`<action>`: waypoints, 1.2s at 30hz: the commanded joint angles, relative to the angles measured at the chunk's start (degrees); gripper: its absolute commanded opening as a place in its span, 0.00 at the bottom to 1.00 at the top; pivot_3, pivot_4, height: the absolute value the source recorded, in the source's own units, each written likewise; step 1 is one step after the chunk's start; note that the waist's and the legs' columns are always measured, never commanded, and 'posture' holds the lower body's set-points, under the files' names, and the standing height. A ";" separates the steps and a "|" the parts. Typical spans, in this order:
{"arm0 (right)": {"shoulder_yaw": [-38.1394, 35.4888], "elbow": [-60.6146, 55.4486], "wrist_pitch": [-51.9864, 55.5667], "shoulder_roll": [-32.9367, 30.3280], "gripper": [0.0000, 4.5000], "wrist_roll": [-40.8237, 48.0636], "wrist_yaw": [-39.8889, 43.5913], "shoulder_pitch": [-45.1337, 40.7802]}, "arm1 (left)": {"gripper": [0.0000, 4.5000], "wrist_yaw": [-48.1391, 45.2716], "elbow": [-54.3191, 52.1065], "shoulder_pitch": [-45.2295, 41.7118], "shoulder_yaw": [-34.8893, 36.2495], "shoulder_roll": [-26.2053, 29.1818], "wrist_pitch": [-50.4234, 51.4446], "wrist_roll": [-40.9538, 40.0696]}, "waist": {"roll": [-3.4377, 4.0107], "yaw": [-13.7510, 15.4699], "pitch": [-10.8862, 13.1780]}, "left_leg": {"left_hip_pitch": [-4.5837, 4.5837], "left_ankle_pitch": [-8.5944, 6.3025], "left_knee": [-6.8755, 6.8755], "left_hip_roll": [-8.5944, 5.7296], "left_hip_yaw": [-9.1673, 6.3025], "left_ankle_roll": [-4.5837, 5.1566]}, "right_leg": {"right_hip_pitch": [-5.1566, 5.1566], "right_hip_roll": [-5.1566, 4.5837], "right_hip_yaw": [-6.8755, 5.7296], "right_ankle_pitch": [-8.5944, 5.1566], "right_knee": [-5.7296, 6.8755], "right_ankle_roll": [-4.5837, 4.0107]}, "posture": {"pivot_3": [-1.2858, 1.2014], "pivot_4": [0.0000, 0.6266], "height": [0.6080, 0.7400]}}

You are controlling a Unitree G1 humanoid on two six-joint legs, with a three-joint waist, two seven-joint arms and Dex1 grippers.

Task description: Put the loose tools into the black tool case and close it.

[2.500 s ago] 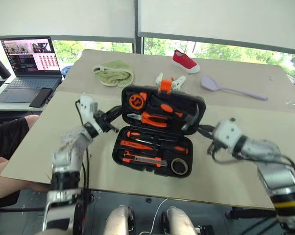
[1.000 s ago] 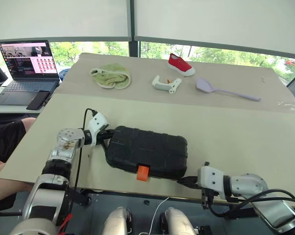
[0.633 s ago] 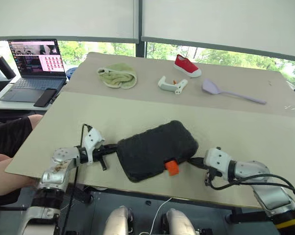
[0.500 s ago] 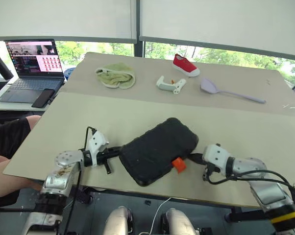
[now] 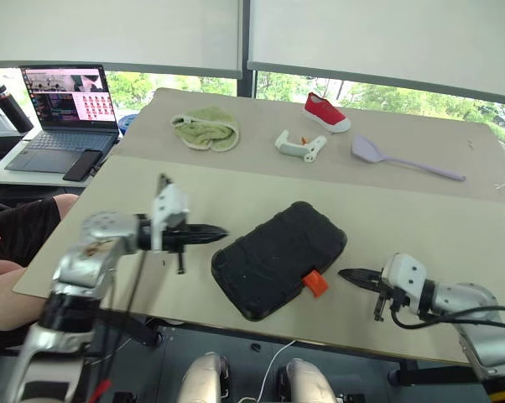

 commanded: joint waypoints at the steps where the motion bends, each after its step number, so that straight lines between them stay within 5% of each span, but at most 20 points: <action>1: -2.41 -6.63 4.71 -1.21 0.02 5.80 1.93 3.28 | 0.00 2.95 -0.62 -1.88 -4.96 -4.09 3.09 1.40 | 0.00 -0.37 0.00 | 0.00 -0.01 0.00 0.00 0.00 0.02 | -0.02 0.01 0.04 0.00 0.01 0.00 | 0.52 0.24 0.97; 9: -1.41 -16.94 12.29 0.12 0.02 8.90 -0.72 7.60 | 0.00 5.64 5.70 -3.17 -18.15 -5.84 5.37 12.00 | 0.19 -0.37 -0.18 | 0.21 -0.02 -0.01 0.12 -0.12 0.01 | 0.14 0.11 0.03 -0.07 -0.03 -0.03 | 0.52 0.24 0.97; 27: 4.75 -6.96 7.98 4.89 0.02 1.14 0.11 -2.76 | 0.00 8.13 5.90 -1.00 -15.20 -6.12 7.63 10.58 | 0.45 -0.32 -0.56 | 0.72 -0.49 -0.02 0.20 -0.24 -0.21 | 0.69 -0.19 -0.02 -0.06 -0.56 -0.18 | 0.52 0.24 0.97; 36: 4.70 -7.29 9.78 3.77 0.02 0.52 0.92 -0.69 | 0.00 8.64 5.99 -0.95 -14.90 -6.08 7.42 10.81 | 0.49 -0.31 -0.58 | 0.72 -0.50 -0.02 0.22 -0.25 -0.22 | 0.67 -0.25 -0.01 -0.07 -0.56 -0.21 | 0.52 0.24 0.97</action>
